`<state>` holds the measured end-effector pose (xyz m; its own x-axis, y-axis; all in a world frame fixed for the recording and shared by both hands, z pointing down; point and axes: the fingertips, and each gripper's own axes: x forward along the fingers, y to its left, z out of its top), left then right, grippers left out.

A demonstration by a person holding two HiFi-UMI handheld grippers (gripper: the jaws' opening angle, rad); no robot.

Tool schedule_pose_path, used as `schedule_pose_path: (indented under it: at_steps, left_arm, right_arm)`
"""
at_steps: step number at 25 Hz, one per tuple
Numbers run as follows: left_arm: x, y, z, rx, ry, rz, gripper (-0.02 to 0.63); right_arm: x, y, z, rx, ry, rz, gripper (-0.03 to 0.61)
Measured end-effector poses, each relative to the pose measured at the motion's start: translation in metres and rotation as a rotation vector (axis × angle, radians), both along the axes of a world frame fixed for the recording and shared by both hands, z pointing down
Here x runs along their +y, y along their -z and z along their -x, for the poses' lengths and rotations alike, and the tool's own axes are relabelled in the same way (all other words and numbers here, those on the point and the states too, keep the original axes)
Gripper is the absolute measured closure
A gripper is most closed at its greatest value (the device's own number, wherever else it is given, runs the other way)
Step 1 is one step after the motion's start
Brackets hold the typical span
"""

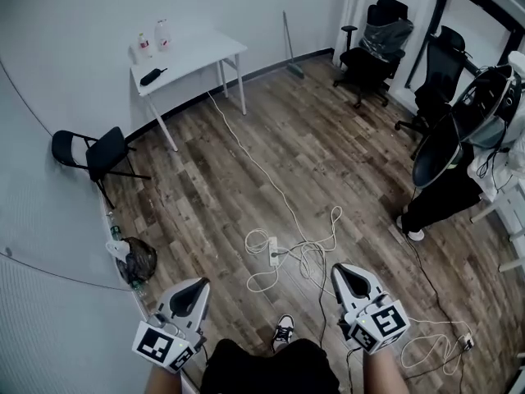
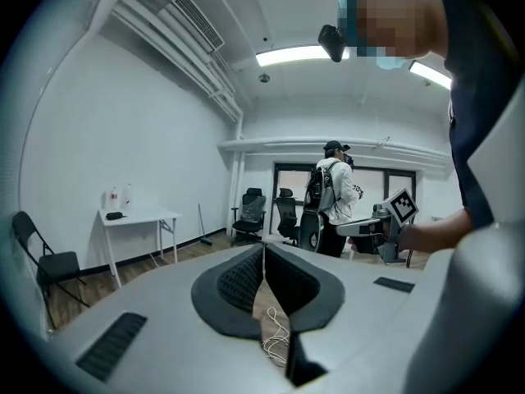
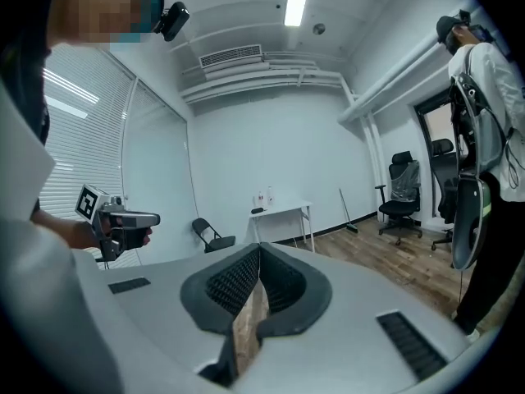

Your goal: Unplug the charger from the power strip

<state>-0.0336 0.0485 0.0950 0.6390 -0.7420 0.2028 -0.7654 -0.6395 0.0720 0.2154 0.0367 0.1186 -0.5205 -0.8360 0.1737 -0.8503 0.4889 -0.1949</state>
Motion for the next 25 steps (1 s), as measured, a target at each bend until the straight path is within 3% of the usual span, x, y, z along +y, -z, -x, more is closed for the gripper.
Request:
schedule_pose_path:
  at_steps: [5,9,19,25]
  left_arm:
    - [-0.044,-0.010,-0.027,0.000,-0.064,0.027,0.592]
    - [-0.081,-0.021,-0.027,-0.023,-0.099,0.034,0.592]
    - [-0.181,-0.062,0.040,-0.004,-0.239,0.044,0.592]
    - [-0.221,-0.120,0.074,-0.020,-0.233,0.104,0.592]
  right_arm:
    - [-0.028,-0.024,-0.015,0.021,-0.021,0.063,0.557]
    - [-0.054,-0.033,-0.011,0.024,-0.047,0.073,0.557]
    - [-0.126,-0.067,0.064,0.092,-0.165,0.112,0.557]
    - [-0.170,-0.111,0.100,0.153,-0.129,0.152,0.557]
